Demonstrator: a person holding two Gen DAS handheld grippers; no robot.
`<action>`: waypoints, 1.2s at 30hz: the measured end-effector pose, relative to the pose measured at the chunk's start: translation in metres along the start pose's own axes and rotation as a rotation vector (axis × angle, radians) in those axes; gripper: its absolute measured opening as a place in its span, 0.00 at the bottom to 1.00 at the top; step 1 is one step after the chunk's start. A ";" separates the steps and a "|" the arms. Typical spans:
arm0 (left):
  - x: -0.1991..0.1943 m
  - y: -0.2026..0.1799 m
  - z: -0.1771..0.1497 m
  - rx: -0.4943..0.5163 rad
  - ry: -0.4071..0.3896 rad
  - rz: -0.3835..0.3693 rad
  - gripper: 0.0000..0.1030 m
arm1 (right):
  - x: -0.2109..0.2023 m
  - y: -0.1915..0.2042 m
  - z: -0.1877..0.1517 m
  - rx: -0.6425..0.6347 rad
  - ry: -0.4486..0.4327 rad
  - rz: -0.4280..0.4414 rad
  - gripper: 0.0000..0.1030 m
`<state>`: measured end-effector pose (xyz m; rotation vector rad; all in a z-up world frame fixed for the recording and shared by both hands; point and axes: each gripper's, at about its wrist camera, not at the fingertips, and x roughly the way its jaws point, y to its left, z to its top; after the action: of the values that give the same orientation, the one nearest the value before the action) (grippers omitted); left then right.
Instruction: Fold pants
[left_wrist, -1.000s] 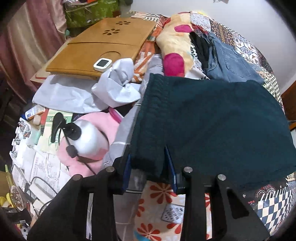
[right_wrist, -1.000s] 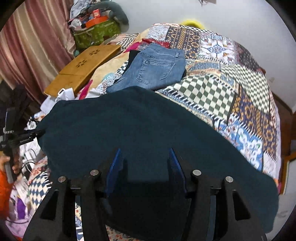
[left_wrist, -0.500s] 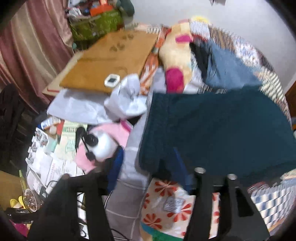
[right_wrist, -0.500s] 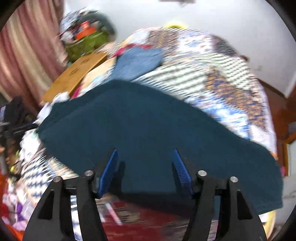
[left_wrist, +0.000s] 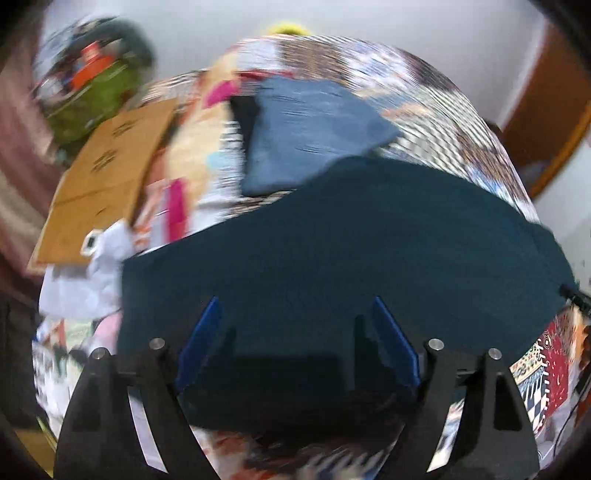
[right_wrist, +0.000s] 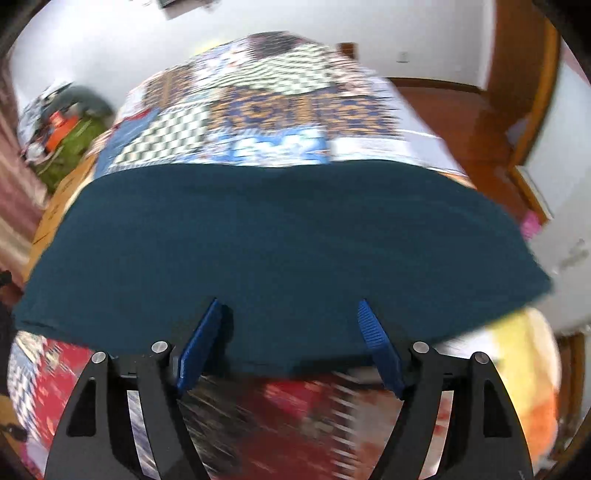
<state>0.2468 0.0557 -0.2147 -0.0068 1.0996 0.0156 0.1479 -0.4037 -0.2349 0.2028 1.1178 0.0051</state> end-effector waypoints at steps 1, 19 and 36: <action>0.006 -0.013 0.003 0.024 0.007 -0.008 0.81 | -0.008 -0.011 -0.004 0.019 -0.010 -0.007 0.71; 0.049 -0.144 0.038 0.286 0.059 -0.082 0.86 | -0.007 -0.145 -0.018 0.529 -0.077 -0.050 0.71; 0.065 -0.170 0.049 0.292 0.033 -0.092 0.98 | 0.019 -0.162 0.003 0.548 -0.154 -0.062 0.45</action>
<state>0.3224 -0.1131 -0.2504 0.2046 1.1251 -0.2280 0.1429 -0.5610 -0.2772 0.6465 0.9520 -0.3692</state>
